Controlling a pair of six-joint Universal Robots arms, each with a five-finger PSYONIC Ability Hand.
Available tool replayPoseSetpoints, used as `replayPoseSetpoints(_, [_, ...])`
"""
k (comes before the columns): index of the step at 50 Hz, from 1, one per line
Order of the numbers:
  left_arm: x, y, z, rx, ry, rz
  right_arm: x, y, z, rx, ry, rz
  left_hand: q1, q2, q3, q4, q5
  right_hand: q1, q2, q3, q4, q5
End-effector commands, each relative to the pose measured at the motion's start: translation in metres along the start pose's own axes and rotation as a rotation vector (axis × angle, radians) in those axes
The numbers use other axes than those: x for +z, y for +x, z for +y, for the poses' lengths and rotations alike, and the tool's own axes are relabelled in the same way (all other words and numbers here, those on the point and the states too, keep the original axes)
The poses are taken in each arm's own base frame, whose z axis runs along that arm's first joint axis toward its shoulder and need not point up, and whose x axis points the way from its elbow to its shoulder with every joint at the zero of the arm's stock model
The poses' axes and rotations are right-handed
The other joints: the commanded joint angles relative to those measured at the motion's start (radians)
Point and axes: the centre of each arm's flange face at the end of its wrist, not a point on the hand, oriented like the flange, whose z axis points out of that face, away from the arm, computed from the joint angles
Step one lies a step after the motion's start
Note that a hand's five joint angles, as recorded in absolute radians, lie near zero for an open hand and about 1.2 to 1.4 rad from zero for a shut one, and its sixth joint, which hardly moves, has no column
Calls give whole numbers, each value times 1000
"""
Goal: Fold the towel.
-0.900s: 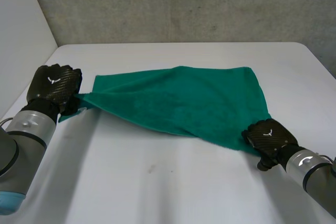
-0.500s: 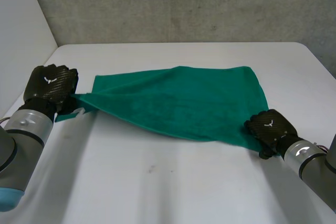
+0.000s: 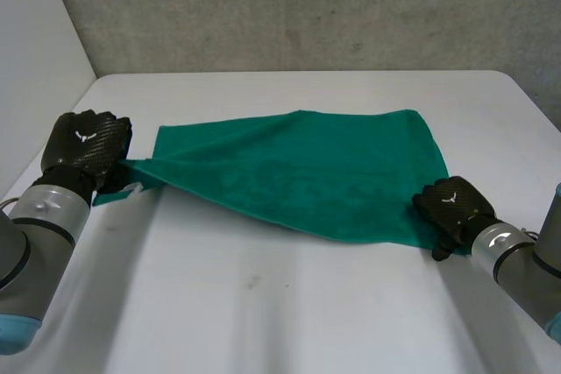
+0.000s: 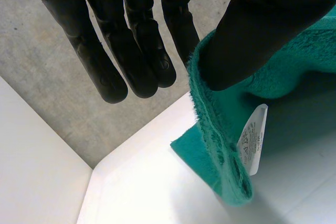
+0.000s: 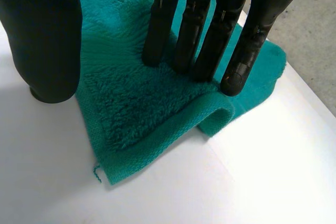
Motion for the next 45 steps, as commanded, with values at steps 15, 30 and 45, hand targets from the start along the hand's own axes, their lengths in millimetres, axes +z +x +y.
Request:
replayPoseSetpoints(15, [0,0,1,1,-3,1,17,6,1,-4,9,6,266,199,205,200,244,386,265,257,256,475])
replayPoseSetpoints(30, [1,1,4,1,-11,5,28,15,-5,-10,37,25,266,199,205,200,244,442,321,313,312,531])
replayPoseSetpoints(45, [2,3,7,2,-21,8,39,22,-7,-10,40,32,266,199,205,200,244,676,555,547,546,765])
